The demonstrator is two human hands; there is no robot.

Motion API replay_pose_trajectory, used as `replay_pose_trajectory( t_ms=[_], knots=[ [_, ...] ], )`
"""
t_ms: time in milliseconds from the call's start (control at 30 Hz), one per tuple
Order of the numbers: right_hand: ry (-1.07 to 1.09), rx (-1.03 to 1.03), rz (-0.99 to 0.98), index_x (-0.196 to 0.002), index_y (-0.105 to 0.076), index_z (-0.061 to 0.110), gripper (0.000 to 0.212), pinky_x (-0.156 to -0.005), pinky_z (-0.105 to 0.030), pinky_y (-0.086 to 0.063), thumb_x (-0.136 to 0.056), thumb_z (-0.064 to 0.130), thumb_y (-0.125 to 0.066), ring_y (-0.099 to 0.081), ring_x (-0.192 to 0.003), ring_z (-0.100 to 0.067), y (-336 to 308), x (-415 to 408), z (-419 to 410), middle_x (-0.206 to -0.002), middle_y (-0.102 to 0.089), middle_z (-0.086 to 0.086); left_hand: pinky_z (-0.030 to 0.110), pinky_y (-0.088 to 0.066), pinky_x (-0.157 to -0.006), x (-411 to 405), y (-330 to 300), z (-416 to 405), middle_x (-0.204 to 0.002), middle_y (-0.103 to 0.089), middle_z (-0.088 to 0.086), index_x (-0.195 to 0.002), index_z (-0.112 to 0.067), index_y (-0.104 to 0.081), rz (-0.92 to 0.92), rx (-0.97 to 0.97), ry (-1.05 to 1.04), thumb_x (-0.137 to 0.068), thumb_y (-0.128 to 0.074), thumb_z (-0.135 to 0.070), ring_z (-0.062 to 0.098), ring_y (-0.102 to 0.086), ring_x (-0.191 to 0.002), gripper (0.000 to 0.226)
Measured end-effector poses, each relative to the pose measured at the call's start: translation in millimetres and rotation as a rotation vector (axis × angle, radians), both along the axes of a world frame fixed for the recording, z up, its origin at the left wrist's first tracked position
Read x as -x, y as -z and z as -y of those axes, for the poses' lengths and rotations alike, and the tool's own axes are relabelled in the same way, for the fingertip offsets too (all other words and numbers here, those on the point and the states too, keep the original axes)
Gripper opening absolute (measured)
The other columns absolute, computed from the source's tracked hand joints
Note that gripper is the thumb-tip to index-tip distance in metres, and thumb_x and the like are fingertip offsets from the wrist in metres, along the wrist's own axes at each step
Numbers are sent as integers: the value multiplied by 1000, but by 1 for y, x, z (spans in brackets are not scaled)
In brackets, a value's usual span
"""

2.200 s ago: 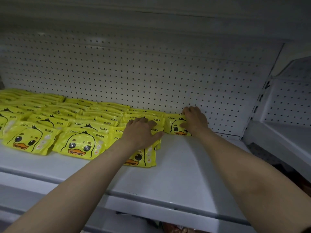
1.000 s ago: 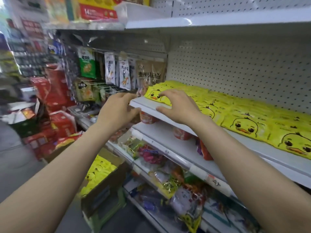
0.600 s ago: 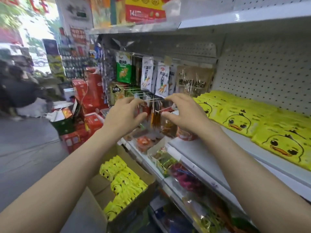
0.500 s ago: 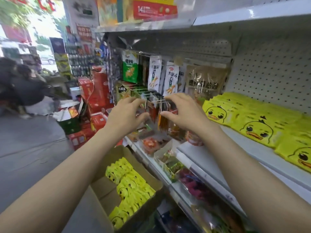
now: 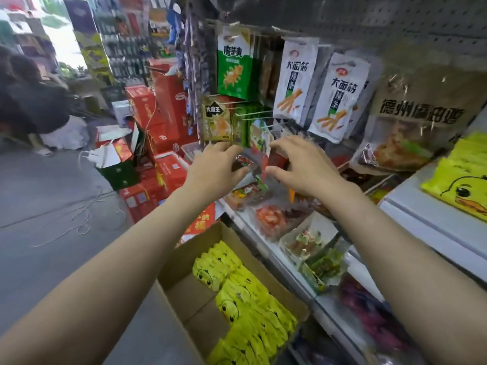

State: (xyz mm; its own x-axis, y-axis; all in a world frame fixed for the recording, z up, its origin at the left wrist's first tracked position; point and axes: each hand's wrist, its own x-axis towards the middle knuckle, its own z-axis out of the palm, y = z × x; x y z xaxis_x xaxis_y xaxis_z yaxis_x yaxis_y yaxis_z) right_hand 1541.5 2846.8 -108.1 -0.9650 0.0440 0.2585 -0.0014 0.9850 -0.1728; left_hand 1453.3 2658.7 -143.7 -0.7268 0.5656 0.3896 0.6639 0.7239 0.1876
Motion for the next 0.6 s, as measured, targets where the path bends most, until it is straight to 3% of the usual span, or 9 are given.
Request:
replay_pose_trajectory(
  t_ms=[200,333,433,600],
  knots=[
    [148,103,147,-147,-39,25,59,-108,-33,-30,-95,45,-59,-32,-139,-23,69,95,24,-151,-36,-1,44,-45,-93,111,61,7,-132,-54,12,-137,-20,-51,96,71,164,-92,-58,-42,35,-50,-120,50],
    [261,171,272,-141,-47,23,56,-104,-37,-37,-91,44,-61,-39,-134,-28,136,142,36,-145,-45,-5,47,-50,-91,168,125,10,-127,-57,13,-130,-19,-55,272,174,233,-87,-54,-48,37,-52,-119,53],
    [337,206,407,-132,-54,20,52,-96,-37,-44,-87,44,-65,-50,-124,-31,198,159,42,-133,-54,-9,47,-49,-92,186,183,10,-126,-57,15,-129,-21,-57,424,239,286,-86,-61,-45,38,-55,-115,49],
    [413,294,655,-126,-56,21,52,-91,-40,-49,-84,49,-65,-53,-119,-32,303,151,50,-127,-57,-10,43,-47,-90,189,289,17,-124,-57,19,-129,-14,-56,632,393,341,-87,-64,-39,39,-58,-110,49]
  ],
)
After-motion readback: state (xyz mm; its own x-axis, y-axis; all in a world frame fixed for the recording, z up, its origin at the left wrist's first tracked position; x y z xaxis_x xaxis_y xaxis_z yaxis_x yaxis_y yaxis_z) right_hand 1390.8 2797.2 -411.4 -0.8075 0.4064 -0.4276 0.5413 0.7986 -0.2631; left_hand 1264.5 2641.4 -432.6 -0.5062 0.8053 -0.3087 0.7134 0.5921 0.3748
